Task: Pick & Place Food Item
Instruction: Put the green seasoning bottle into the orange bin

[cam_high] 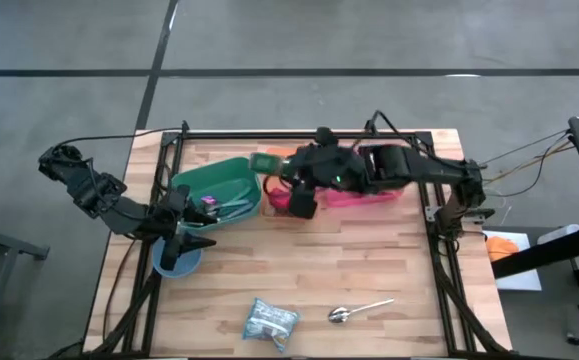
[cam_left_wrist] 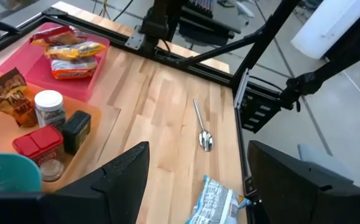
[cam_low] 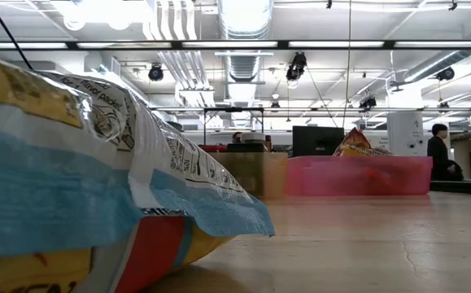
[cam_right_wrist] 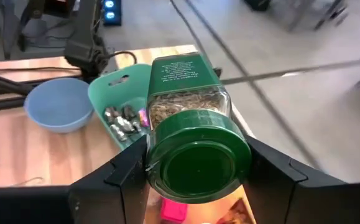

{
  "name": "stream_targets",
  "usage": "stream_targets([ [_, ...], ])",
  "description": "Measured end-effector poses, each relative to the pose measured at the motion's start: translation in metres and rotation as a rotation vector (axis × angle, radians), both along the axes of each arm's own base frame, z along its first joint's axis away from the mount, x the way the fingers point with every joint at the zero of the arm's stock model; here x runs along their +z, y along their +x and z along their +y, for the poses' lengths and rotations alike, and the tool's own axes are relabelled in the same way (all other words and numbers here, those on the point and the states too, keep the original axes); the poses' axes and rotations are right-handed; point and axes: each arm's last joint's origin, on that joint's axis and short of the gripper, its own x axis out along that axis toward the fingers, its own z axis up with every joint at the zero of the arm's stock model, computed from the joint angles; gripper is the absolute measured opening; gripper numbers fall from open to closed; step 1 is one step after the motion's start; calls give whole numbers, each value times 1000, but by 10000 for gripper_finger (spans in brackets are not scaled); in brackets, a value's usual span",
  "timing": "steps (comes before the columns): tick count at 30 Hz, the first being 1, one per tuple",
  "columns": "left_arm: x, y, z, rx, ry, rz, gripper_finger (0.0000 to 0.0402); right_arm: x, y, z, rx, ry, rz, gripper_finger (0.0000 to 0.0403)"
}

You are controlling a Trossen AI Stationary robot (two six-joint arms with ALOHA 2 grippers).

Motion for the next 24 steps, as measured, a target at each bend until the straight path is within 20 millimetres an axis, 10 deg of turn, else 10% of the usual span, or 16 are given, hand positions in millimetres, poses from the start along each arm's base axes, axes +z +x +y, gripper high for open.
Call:
stream_targets([
  [24,-12,-6,5,1,158,116,270,-83,12,-143,-325,324,405,198],
])
